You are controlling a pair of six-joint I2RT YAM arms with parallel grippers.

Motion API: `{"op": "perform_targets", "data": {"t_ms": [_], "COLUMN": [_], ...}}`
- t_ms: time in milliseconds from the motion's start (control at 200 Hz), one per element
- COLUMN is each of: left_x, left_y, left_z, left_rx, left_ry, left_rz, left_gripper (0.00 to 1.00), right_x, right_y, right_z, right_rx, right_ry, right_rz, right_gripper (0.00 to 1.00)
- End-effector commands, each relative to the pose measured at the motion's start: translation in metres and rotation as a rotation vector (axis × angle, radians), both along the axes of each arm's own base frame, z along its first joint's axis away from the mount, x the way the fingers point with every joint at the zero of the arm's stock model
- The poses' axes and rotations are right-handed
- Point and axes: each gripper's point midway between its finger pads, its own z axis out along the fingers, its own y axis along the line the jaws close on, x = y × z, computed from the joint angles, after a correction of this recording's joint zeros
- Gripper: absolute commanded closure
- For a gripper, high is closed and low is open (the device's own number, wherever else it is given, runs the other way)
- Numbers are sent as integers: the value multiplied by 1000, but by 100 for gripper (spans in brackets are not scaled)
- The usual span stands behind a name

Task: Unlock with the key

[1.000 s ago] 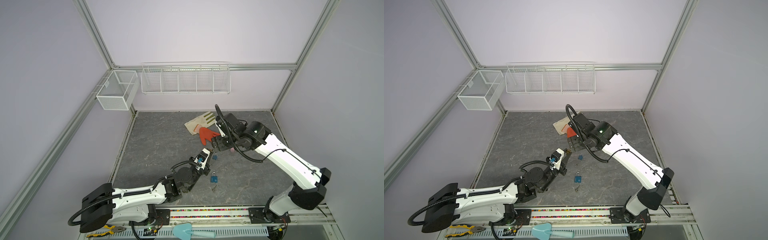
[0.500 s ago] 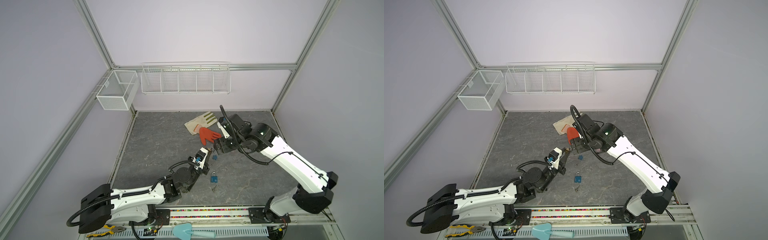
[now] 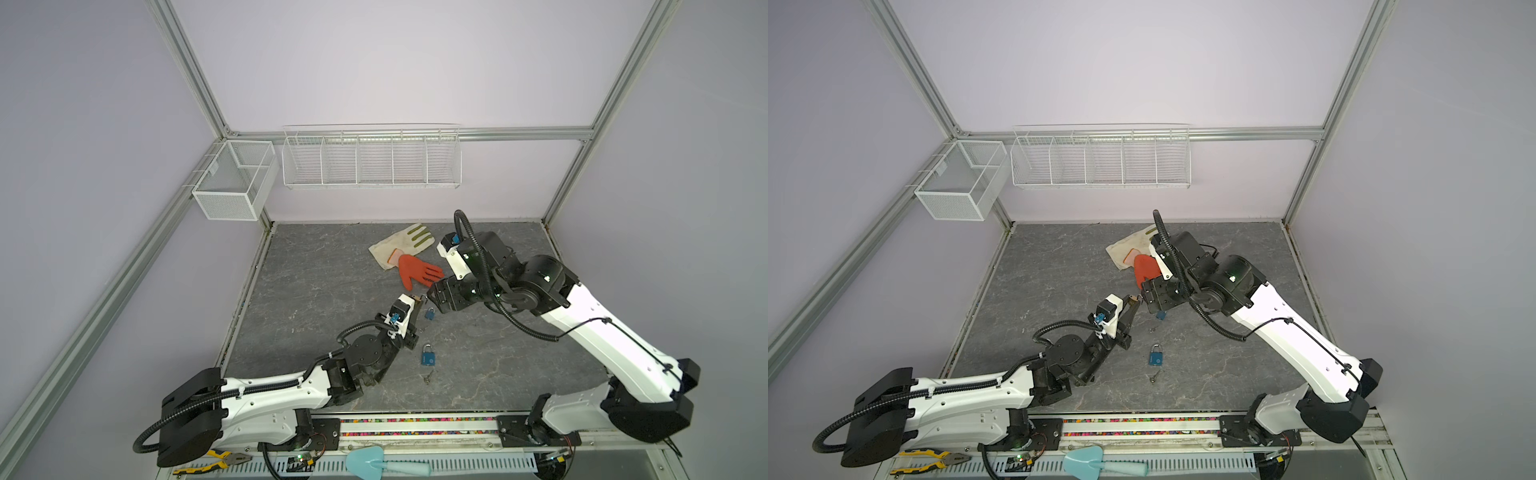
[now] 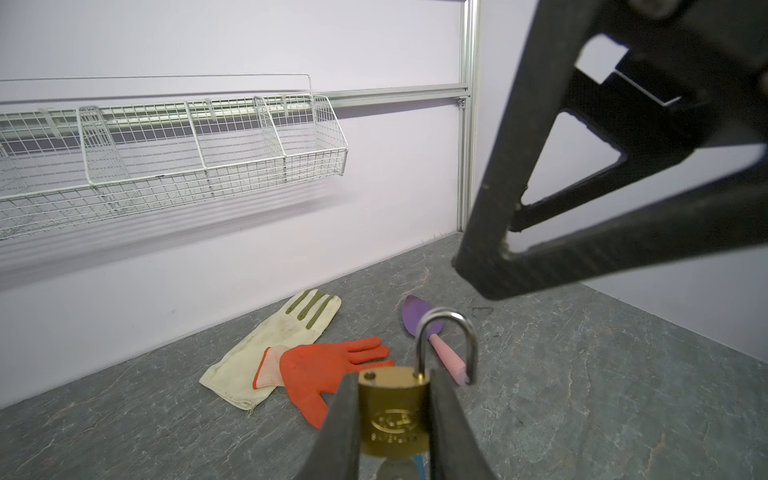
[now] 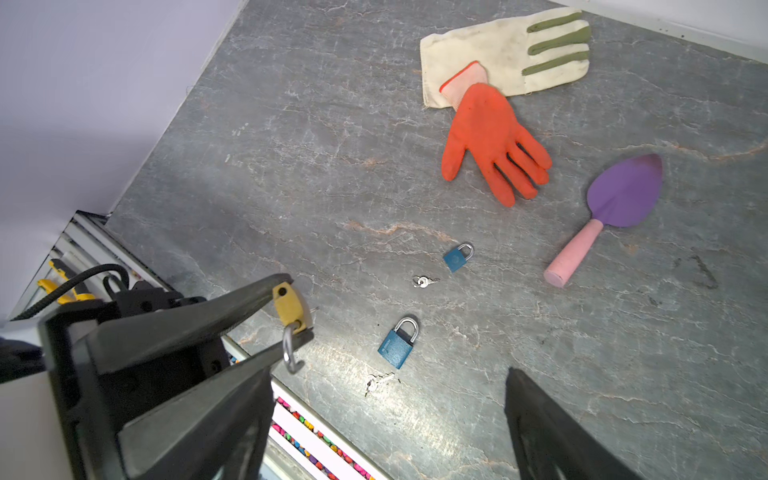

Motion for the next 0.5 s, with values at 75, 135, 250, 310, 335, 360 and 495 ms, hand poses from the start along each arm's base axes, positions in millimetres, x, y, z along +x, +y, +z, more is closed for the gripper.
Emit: {"op": "perform_targets", "data": {"t_ms": [75,135,250,310,335,360,495], "left_x": [-1,-1,-1,-1,-1,-1,-1], "left_y": [2,2,3,3,3,4,4], "left_z": [19,20,23,24,25,26,27], "left_rx": [-58,-61,-69,-73,-72,-74,-77], "left_ry": [-5,-5,-8,-10,-10,-11,-12], "left_rz": [0,-1,0,0,1,2,4], "left_gripper": [100,100,100,100,100,100,100], "right_x": [3,4,5,5,5,5,5], "right_y": [8,8,7,7,7,6,5], "right_z": [-8,-11,-18,-20,-21,-21,-20], "right_rx": [-23,-32,-48,-51,-55,-58,-57], "right_ry": [-8,-6,-4,1,2,0,-5], "right_rz": [33,33,29,30,30,27,25], "right_gripper": [12,11,11,11,11,11,11]}}
